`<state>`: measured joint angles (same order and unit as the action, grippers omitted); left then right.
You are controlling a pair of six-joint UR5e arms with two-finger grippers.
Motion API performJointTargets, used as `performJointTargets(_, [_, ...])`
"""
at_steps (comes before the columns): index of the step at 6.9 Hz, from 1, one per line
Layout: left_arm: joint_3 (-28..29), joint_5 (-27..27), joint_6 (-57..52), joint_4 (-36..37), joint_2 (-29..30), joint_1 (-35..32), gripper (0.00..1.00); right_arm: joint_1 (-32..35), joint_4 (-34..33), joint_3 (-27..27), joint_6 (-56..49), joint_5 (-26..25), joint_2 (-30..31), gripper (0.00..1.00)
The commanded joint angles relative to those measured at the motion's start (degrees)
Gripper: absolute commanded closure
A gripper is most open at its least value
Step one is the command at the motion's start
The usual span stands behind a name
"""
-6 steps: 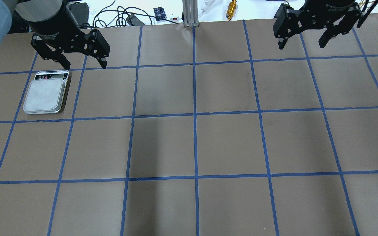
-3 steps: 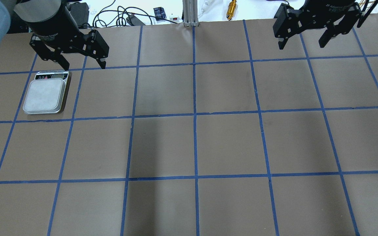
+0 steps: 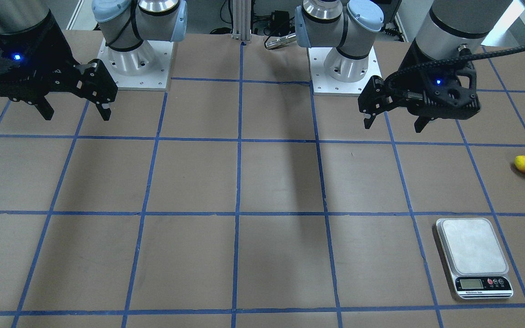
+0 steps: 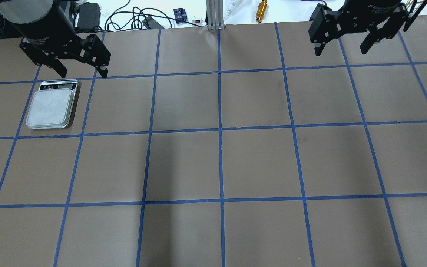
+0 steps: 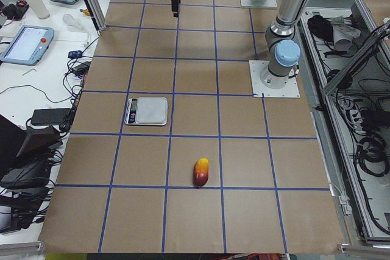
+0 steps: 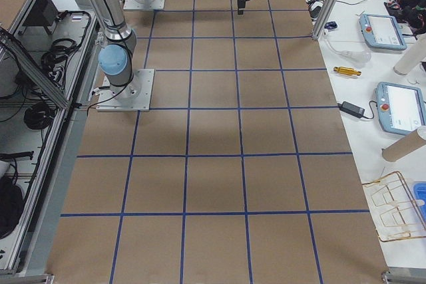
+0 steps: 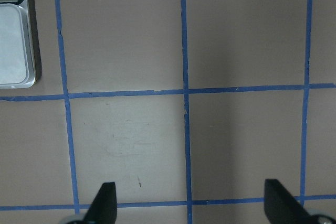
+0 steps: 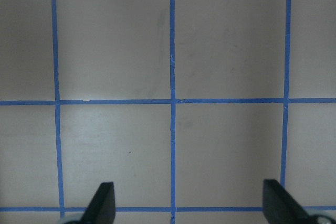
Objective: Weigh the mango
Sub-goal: 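Move the left gripper toward the robot's edge, toward the mango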
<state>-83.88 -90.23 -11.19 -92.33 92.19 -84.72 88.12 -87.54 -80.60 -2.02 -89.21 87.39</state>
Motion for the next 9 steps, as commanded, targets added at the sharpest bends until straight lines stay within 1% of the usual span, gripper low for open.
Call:
performJointTargets(1, [0.56, -0.12, -15.18, -2.92, -1.14, 7.50, 0.00, 0.03, 0.00, 0.00, 0.00, 0.00, -0.03, 0.00])
performJointTargets(2, [0.56, -0.12, -22.84, -4.34, -1.58, 12.16, 0.00, 0.03, 0.00, 0.00, 0.00, 0.00, -0.03, 0.00])
performJointTargets(3, [0.56, -0.21, -35.36, -5.14, -1.84, 17.43, 0.00, 0.03, 0.00, 0.00, 0.00, 0.00, -0.03, 0.00])
performJointTargets(4, [0.56, -0.13, -44.79, -6.71, -1.84, 22.79, 0.00, 0.03, 0.00, 0.00, 0.00, 0.00, -0.03, 0.00])
performJointTargets(5, [0.65, -0.82, -54.80, -6.73, -1.23, 27.97, 0.00, 0.03, 0.00, 0.00, 0.00, 0.00, -0.03, 0.00])
performJointTargets(6, [0.56, -2.92, -65.69, -6.20, 0.16, 34.64, 0.00, 0.03, 0.00, 0.00, 0.00, 0.00, -0.03, 0.00])
performJointTargets(7, [0.04, -2.85, -77.64, -4.89, 1.83, 40.45, 0.00, 0.03, 0.00, 0.00, 0.00, 0.00, 0.06, 0.00])
performJointTargets(8, [-0.23, -3.02, -90.46, 2.69, 5.42, 43.64, 0.00, 0.03, 0.00, 0.00, 0.00, 0.00, -0.03, 0.00])
performJointTargets(9, [0.03, -3.11, -96.07, 4.59, 7.89, 45.67, 0.00, 0.03, 0.00, 0.00, 0.00, 0.00, 0.06, 0.00])
